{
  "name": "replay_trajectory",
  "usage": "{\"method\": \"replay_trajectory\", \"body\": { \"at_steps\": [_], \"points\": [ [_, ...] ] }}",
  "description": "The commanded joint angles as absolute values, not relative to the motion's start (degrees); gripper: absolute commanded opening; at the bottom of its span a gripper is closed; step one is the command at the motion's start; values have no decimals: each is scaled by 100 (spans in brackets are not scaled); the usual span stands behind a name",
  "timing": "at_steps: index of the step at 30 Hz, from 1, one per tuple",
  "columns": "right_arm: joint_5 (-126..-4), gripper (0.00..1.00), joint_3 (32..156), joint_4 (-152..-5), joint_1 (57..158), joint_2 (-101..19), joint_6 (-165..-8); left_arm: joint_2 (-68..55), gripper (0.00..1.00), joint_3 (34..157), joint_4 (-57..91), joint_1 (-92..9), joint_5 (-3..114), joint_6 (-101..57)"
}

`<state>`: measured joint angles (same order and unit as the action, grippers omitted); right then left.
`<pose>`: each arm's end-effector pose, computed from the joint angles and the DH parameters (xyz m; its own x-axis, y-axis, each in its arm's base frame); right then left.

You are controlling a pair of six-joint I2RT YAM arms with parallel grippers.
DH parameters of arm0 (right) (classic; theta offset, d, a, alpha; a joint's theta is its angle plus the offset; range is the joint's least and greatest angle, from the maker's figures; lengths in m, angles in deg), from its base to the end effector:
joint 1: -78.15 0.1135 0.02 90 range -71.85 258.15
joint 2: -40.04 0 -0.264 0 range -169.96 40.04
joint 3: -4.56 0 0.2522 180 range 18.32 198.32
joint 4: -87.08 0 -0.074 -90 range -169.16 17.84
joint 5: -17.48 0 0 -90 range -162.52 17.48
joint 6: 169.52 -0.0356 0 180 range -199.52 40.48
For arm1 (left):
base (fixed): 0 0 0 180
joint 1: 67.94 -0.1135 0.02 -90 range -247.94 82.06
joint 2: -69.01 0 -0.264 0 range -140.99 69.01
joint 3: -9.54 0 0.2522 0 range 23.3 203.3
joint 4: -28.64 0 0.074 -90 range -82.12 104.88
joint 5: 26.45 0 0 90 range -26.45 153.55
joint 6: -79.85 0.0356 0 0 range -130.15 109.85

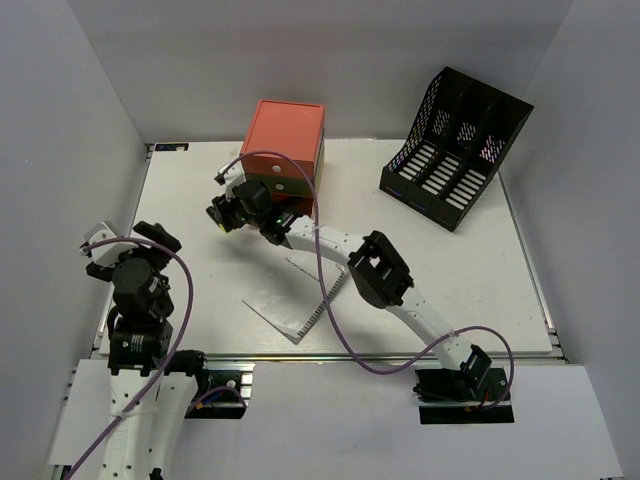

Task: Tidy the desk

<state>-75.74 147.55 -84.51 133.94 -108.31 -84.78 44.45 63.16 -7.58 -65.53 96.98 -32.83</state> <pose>0.3402 0.4969 0.2024 -0.2061 -0.1404 -0.9684 -0.7794 0.6219 0.0757 0.1040 0.0153 0.3328 0.0822 -0.3255 -0.9420 -0.5195 0.7926 -0.3192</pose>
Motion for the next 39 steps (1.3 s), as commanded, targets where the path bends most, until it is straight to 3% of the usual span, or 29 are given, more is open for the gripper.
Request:
{"method": "replay_trajectory", "body": {
  "at_steps": [1,5,7,8,9,10,11,12,17,22,25,26,30,35,37,39],
  "points": [
    [-7788,58,15121,-9216,13493,-10840,-8769,4554,96,6312,-728,-6575,9669,-3151],
    [-7343,53,15061,-9471,13598,-10824,-8366,4502,96,6285,-657,-6575,9599,-3098],
    [-6894,45,14937,-9367,13599,-10736,-8085,4449,94,6268,-622,-6575,9564,-3080],
    [-6509,29,14937,-9262,13572,-10561,-8032,4449,92,6250,-596,-6575,9503,-3089],
    [-6409,20,14885,-8991,13564,-10429,-7979,4457,86,6224,-534,-6575,9476,-3081],
    [-6417,2,14823,-8858,13520,-10141,-7770,4492,81,6180,-508,-6575,9449,-3089],
    [-6513,0,14718,-8717,13502,-9981,-7741,4510,73,6153,-473,-6575,9397,-3098],
    [-6479,0,14569,-8551,13476,-9779,-7706,4510,53,6127,-403,-6575,9370,-3115],
    [-5048,0,13787,-6759,12966,-8470,-7724,4108,1,6170,-314,-6575,8775,-3334],
    [-3679,0,12297,-5465,12492,-6994,-6708,3325,2,6732,-735,-6575,7781,-4081],
    [-3334,0,11119,-5218,12193,-6036,-6276,2456,19,7145,-955,-6575,6859,-4740],
    [-3289,0,10818,-5209,12010,-5824,-6221,1975,34,7207,-947,-6575,6621,-5029],
    [-3095,19,9525,-5639,11657,-4473,-6185,804,51,7619,-1061,-6575,6013,-5540],
    [-2814,54,8417,-6185,11270,-3407,-6257,-568,66,8551,-1657,-6575,6259,-5735],
    [-2718,55,8319,-6132,11024,-3265,-6256,-1148,67,9078,-1860,-6575,6714,-5726],
    [-2376,49,8170,-6193,10744,-3107,-6317,-1639,67,9369,-2036,-6575,6882,-5735]
  ]
}}
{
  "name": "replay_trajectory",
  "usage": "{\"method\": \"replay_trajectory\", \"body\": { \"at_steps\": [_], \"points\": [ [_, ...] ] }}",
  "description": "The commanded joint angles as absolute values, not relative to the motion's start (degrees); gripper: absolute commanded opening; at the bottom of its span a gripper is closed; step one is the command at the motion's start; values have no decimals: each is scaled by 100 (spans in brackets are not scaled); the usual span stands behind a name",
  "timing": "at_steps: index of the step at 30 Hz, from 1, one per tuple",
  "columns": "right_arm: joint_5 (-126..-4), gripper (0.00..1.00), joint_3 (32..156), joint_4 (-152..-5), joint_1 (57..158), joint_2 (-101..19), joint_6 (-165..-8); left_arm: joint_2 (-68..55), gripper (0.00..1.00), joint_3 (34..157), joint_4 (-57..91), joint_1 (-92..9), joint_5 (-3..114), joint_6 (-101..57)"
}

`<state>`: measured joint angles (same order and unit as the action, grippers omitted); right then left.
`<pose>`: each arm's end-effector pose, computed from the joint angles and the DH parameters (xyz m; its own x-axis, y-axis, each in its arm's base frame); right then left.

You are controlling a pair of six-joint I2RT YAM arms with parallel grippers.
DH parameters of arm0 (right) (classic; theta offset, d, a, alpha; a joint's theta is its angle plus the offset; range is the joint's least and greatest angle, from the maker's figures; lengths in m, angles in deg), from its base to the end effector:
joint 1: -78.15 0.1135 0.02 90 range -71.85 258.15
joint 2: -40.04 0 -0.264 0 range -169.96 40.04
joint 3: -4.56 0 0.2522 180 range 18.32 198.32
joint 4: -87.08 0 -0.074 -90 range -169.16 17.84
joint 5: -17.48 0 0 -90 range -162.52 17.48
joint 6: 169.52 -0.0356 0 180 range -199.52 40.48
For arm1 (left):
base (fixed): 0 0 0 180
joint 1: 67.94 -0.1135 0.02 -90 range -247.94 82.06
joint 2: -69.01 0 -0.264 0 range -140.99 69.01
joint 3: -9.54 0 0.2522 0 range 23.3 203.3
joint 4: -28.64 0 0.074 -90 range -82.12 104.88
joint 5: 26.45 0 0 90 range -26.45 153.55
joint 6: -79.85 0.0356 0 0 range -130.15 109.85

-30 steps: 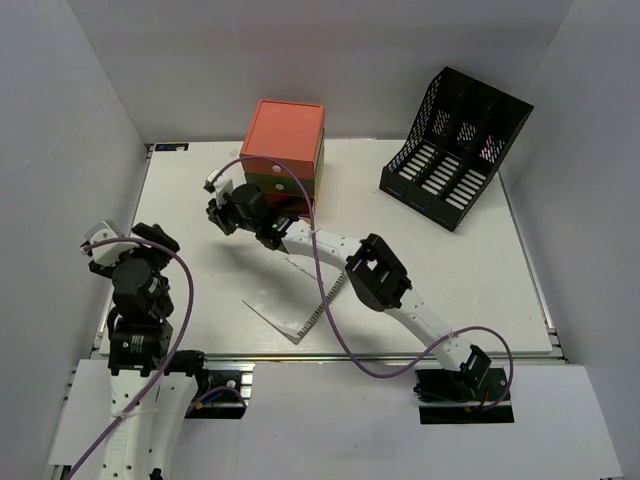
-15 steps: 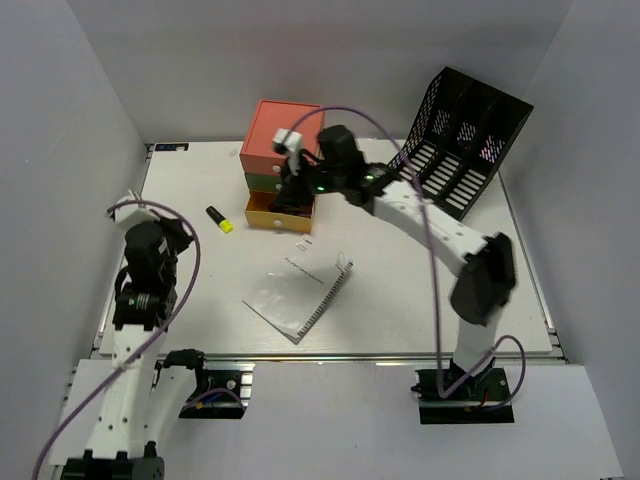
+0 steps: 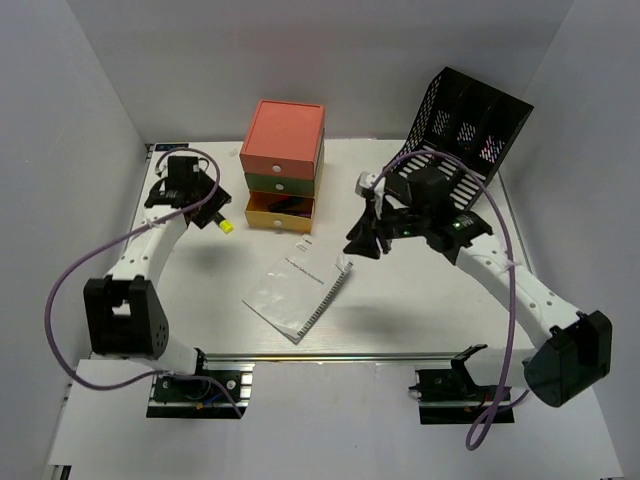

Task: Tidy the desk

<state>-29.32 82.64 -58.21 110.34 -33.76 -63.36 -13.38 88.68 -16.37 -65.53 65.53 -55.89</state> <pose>0.2274 0.1719 0.3352 -0.1646 -0.3433 -0.9247 -0.9721 0.2154 0.0930 0.3096 -0.0118 0.2791 -0.5339 -0.6939 -0.4831 -0.5206 0.7200 -0.4588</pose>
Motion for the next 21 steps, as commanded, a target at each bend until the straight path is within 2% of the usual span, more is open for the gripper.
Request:
{"method": "replay_trajectory", "body": {
  "at_steps": [1,4,5,7,13,15,21],
  "points": [
    [-2305,46,8161,-6185,10673,-3089,-6326,-1799,68,9614,-2150,-6575,7031,-5735],
    [-2216,23,8152,-6158,10461,-2896,-6352,-2351,67,10062,-2352,-6575,7382,-5743],
    [-2190,10,8126,-6184,10400,-2861,-6353,-2493,66,10177,-2397,-6575,7453,-5735],
    [-2075,0,7994,-6299,10251,-2773,-6379,-2879,62,10458,-2546,-6575,7559,-5735],
    [-2058,0,7888,-6387,10066,-2544,-6370,-3925,49,11065,-2801,-6575,7560,-5761],
    [-2093,0,7836,-6413,10013,-2491,-6361,-4128,48,11285,-2863,-6575,7524,-5787],
    [-2110,0,7783,-6501,9934,-2395,-6361,-4709,57,11795,-3126,-6575,7700,-5709]
  ]
}}
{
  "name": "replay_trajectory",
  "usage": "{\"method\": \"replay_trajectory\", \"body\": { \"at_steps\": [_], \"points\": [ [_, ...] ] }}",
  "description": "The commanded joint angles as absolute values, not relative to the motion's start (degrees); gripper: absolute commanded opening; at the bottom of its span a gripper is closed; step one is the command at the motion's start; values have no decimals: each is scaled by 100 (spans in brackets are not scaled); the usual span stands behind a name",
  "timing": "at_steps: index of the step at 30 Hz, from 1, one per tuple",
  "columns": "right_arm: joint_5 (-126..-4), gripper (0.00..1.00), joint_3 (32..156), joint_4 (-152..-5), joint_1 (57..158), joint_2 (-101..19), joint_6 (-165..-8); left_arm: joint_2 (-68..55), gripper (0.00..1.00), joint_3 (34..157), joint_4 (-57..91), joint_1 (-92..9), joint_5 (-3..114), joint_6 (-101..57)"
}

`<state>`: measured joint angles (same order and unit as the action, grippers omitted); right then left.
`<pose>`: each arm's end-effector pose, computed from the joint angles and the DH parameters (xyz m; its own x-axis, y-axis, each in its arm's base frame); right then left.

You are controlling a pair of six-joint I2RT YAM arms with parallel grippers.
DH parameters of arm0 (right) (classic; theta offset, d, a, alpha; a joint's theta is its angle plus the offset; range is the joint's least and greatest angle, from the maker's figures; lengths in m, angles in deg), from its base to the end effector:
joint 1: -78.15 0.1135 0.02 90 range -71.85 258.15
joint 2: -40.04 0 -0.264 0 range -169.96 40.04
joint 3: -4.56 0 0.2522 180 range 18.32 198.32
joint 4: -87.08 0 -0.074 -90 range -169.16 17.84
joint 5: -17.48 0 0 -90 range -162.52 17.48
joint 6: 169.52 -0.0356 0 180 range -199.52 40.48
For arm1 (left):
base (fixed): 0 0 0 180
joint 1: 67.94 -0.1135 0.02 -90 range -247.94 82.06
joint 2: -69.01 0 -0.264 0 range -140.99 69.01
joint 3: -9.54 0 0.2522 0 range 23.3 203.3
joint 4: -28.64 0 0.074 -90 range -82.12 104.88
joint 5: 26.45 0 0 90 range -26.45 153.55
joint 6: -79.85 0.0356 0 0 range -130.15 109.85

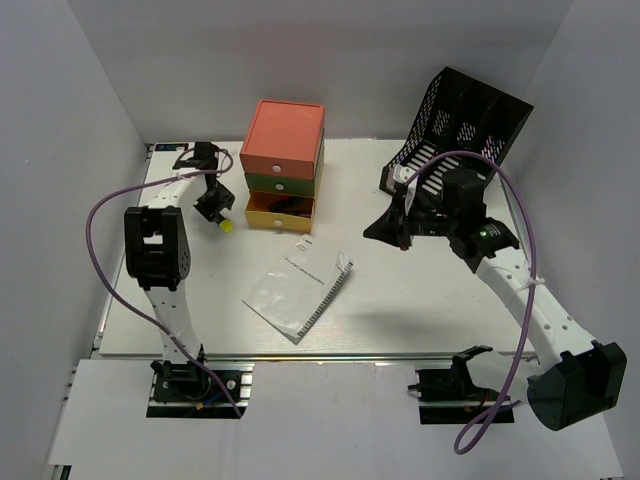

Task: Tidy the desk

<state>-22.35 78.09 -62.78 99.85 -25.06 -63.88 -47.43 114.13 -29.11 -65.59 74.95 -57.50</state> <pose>0.2206 0.1172 0.3541 -0.0884 -0.2210 -0.9713 -0.9591 0.2822 0.0231 0.4223 -0.0103 0.1960 -0.6134 -0.6964 -0.3724 -0.7082 0.6938 -0.1309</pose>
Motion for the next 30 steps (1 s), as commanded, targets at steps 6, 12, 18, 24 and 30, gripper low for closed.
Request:
{"method": "replay_trajectory", "body": {
  "at_steps": [6,12,18,24,30],
  "points": [
    [-2137,0,7739,-6554,9881,-2342,-6344,-5288,61,12348,-3530,-6575,7797,-5612],
    [-2154,0,7704,-6598,9793,-2280,-6344,-5632,61,12631,-3671,-6575,7771,-5585],
    [-2111,0,7660,-6642,9740,-2315,-6370,-5711,61,12596,-3680,-6575,7893,-5524],
    [-2075,0,7642,-6677,9670,-2324,-6396,-5799,59,12508,-3628,-6575,7876,-5515],
    [-2040,0,7625,-6712,9565,-2324,-6432,-5729,40,12280,-3531,-6575,7788,-5559]
  ]
}}
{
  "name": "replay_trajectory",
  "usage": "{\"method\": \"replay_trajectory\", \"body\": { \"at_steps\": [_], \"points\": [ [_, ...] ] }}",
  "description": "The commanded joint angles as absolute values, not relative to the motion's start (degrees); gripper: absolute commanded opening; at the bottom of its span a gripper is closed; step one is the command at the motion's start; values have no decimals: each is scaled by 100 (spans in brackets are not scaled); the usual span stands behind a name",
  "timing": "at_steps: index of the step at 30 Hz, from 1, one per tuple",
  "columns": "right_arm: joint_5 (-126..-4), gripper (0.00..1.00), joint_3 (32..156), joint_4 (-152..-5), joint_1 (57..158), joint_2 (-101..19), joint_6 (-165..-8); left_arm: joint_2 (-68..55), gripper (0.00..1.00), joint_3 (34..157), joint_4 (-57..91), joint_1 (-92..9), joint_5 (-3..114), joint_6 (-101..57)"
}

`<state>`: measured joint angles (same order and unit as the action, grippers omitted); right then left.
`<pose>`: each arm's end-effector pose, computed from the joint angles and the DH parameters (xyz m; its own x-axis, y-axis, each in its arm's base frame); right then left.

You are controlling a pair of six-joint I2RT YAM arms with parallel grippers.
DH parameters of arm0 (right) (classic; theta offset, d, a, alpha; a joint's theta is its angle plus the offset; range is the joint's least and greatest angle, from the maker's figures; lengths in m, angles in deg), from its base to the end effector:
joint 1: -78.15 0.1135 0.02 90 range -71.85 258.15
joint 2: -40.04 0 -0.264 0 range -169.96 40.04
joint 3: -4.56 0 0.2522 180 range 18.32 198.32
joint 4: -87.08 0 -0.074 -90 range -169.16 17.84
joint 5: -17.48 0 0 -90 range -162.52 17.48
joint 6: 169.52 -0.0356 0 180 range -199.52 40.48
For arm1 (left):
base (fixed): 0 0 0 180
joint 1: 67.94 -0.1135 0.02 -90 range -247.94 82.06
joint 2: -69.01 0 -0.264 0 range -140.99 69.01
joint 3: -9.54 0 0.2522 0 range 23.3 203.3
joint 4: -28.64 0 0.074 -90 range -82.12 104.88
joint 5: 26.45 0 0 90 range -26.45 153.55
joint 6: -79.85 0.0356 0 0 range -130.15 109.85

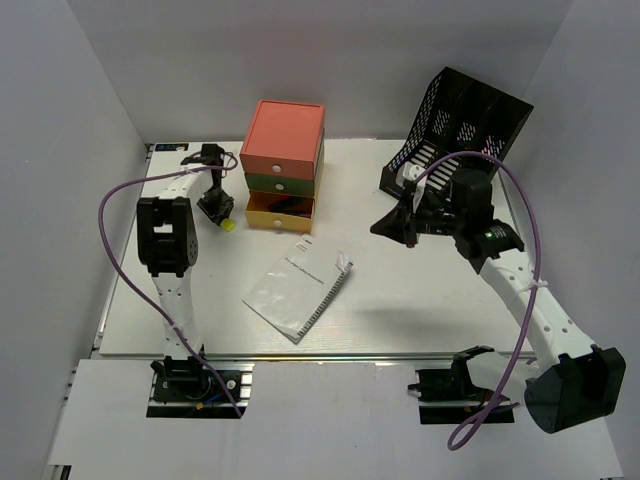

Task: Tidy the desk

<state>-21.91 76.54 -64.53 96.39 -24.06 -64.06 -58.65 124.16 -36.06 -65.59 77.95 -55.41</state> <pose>0.2241 0.1028 0.3517 -0.0845 -0.2060 -0.9749 -0.9428 0.3333 0.0113 0.4500 -0.0096 0.1596 -0.6780 -0.6607 -0.3221 -0.7027 0.7112 0.0202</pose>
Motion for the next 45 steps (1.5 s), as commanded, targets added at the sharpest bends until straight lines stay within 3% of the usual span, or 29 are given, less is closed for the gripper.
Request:
{"method": "replay_trajectory", "body": {
  "at_steps": [1,5,8,14,21,31,33,37,40,42,43,45],
  "points": [
    [-2023,0,7624,-6712,9556,-2324,-6440,-5685,36,12227,-3513,-6575,7771,-5576],
    [-1935,0,7598,-6765,9424,-2324,-6519,-5151,12,11535,-3155,-6627,7560,-5612],
    [-1733,0,7589,-6773,9293,-2342,-6589,-4020,1,10772,-2637,-6627,6930,-5612],
    [-1697,0,7554,-6818,9186,-2351,-6634,-2549,0,9547,-1748,-6627,5443,-6120],
    [-1671,0,7519,-6852,9029,-2342,-6660,-1634,0,8177,367,-6382,3887,-8226],
    [-1566,0,7493,-6888,8853,-2351,-6686,-2124,0,8754,855,-5933,4298,-9110],
    [-1531,0,7484,-6888,8844,-2359,-6695,-2248,4,8860,820,-5872,4351,-9180],
    [-1487,0,7484,-6897,8774,-2359,-6704,-2477,33,8904,969,-5819,4378,-9321],
    [-1443,0,7466,-6905,8721,-2377,-6722,-2644,45,8974,978,-5819,4395,-9347],
    [-1399,0,7466,-6923,8686,-2386,-6730,-2749,46,9036,978,-5819,4413,-9347],
    [-1364,0,7458,-6906,8677,-2403,-6730,-2767,58,9062,978,-5819,4413,-9347],
    [-1285,0,7466,-6905,8633,-2412,-6722,-2863,59,9115,1004,-5819,4361,-9347]
  ]
}}
